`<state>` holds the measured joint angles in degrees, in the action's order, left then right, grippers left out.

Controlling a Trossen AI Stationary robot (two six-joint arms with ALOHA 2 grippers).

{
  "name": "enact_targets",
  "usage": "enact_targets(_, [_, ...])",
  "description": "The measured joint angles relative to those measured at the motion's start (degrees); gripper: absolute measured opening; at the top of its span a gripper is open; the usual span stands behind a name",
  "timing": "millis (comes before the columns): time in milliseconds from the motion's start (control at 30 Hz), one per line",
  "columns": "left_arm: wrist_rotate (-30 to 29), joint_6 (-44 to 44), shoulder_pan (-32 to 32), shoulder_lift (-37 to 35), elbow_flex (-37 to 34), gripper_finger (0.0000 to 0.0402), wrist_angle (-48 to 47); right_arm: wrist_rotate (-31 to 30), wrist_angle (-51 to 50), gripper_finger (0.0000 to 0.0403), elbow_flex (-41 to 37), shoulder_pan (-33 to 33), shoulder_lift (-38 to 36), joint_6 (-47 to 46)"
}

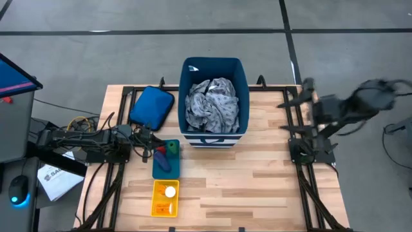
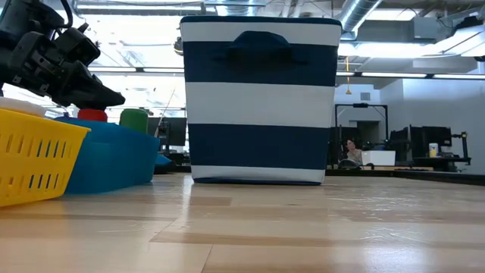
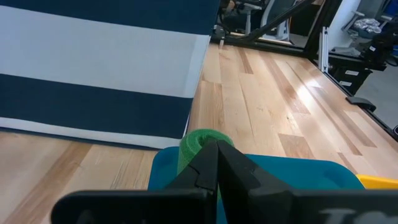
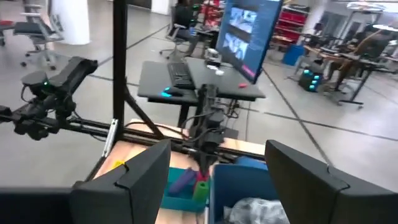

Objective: Pick & place medical supplies in basket/bin
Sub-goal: Return to Home Position

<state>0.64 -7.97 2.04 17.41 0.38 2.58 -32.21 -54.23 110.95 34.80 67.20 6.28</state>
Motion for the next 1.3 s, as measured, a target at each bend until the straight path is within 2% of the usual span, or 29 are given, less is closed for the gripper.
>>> enact_targets(167, [0.0, 0.0, 0.0, 0.0, 0.0, 0.0000, 0.0, 12.6, 12.0, 0.0258, -16.0, -7.9, -4.8, -0.6])
enact_targets(367, [0.0, 0.0, 0.0, 0.0, 0.0, 0.0000, 0.0, 22.9, 28.1, 0.0258, -35.9, -15.9, -11.7, -4.7])
enact_targets(567, [0.0, 0.0, 0.0, 0.0, 0.0, 0.0000, 0.0, 24.6, 44.6, 0.0258, -56.6, -21.9, -20.5, -8.3])
enact_targets(667, [0.0, 0.0, 0.0, 0.0, 0.0, 0.0000, 0.0, 24.4, 49.7, 0.0258, -66.0, -24.5, -24.6, -11.6])
enact_targets(867, [0.0, 0.0, 0.0, 0.0, 0.0, 0.0000, 0.0, 24.1, 49.7, 0.0258, -78.5, -28.8, -33.3, -16.6])
enact_targets(1000, [0.0, 0.0, 0.0, 0.0, 0.0, 0.0000, 0.0, 21.5, 48.8, 0.0258, -83.4, -30.8, -37.4, -11.2])
enact_targets(1100, [0.0, 0.0, 0.0, 0.0, 0.0, 0.0000, 0.0, 19.9, 46.5, 0.0258, -85.9, -32.1, -40.8, -12.4])
enact_targets(1167, [0.0, 0.0, 0.0, 0.0, 0.0, 0.0000, 0.0, 21.4, 46.8, 0.0258, -87.7, -32.7, -43.3, -15.4])
enact_targets(1300, [0.0, 0.0, 0.0, 0.0, 0.0, 0.0000, 0.0, 30.6, 47.0, 0.0258, -91.9, -32.7, -49.5, -16.2])
